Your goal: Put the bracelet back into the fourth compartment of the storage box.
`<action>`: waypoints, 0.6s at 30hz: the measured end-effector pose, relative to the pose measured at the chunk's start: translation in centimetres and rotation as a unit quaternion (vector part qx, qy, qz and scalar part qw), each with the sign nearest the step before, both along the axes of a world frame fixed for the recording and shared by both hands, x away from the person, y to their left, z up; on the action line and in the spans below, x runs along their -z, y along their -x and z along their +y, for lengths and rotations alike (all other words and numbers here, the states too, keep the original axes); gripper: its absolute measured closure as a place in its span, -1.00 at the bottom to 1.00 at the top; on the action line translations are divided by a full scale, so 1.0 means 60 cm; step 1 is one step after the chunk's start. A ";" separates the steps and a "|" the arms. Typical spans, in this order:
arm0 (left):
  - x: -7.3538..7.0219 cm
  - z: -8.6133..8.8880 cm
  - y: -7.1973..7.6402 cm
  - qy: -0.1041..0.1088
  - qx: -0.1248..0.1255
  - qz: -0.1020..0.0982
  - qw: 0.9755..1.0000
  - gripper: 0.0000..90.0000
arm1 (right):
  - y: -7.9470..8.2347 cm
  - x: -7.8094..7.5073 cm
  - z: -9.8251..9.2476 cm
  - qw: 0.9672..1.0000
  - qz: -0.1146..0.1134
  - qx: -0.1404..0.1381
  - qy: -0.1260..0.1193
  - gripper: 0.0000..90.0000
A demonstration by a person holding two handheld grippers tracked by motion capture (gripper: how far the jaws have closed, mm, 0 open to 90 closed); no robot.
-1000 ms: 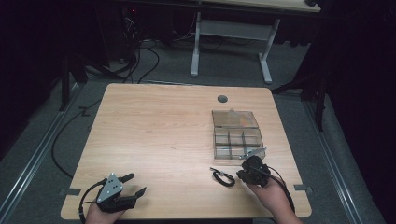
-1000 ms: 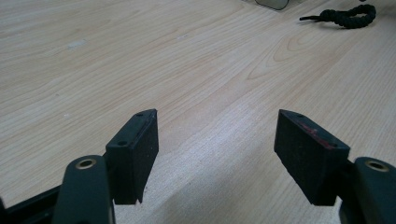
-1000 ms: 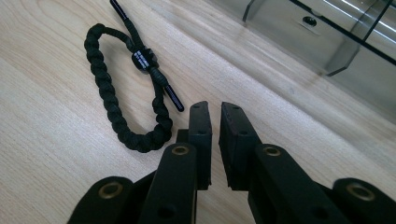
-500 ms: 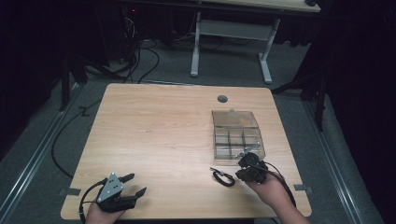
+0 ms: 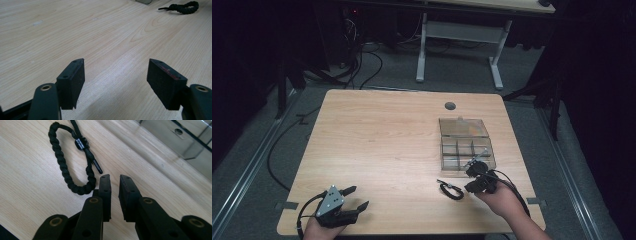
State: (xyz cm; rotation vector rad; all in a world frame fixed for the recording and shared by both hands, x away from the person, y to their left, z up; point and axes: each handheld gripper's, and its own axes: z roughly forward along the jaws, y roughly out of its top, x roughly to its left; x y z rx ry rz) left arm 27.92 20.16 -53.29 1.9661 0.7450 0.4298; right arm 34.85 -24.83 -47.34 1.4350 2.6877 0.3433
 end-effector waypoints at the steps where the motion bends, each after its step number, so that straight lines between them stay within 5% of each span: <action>1: 0.000 0.000 0.000 -0.001 0.000 0.001 1.000 -0.31 | -0.002 -0.003 0.000 1.000 0.006 -0.004 0.003 0.73; 10: 0.000 0.000 -0.001 -0.003 0.002 0.004 1.000 -0.31 | -0.005 -0.016 0.010 0.999 0.027 -0.019 0.010 0.54; 18: 0.000 -0.001 -0.002 -0.002 0.003 0.004 1.000 -0.31 | -0.004 -0.018 0.037 0.998 0.047 -0.045 0.015 0.10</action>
